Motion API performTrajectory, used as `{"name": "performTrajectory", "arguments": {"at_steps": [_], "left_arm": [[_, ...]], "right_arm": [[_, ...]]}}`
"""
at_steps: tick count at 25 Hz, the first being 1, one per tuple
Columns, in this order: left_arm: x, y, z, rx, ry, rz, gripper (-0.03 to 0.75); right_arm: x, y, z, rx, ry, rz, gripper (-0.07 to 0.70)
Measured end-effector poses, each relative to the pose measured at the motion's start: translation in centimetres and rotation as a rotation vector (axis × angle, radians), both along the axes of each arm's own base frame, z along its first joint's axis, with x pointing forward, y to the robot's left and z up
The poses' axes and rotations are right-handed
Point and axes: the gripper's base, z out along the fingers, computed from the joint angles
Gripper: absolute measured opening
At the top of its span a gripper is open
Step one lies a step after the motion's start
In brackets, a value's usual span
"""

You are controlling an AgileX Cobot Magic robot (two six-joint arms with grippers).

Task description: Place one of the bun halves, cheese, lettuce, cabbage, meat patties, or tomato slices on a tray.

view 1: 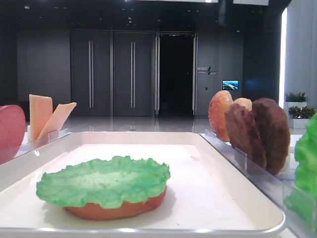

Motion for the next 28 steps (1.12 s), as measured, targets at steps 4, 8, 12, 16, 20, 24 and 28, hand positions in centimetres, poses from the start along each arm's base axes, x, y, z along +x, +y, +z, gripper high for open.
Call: {"name": "performTrajectory", "arguments": {"at_steps": [4, 8, 12, 16, 20, 24, 28], "left_arm": [[0.0, 0.0, 0.0, 0.000, 0.000, 0.000, 0.000], [0.0, 0.0, 0.0, 0.000, 0.000, 0.000, 0.000], [0.0, 0.0, 0.0, 0.000, 0.000, 0.000, 0.000], [0.0, 0.0, 0.0, 0.000, 0.000, 0.000, 0.000], [0.0, 0.0, 0.0, 0.000, 0.000, 0.000, 0.000], [0.0, 0.0, 0.0, 0.000, 0.000, 0.000, 0.000], [0.0, 0.0, 0.0, 0.000, 0.000, 0.000, 0.000]], "right_arm": [[1.8, -4.5, 0.7, -0.009, -0.029, -0.076, 0.472], [3.0, -8.4, 1.0, -0.006, -0.040, -0.137, 0.472], [3.7, -12.1, 1.1, -0.019, -0.047, -0.193, 0.472], [3.9, -14.7, 1.2, -0.040, -0.056, -0.216, 0.472], [3.8, -16.2, 1.5, -0.051, -0.066, -0.246, 0.472], [3.2, -16.4, 1.6, -0.058, -0.071, -0.240, 0.472], [0.9, -16.5, 0.7, -0.081, -0.036, -0.225, 0.472]]}}
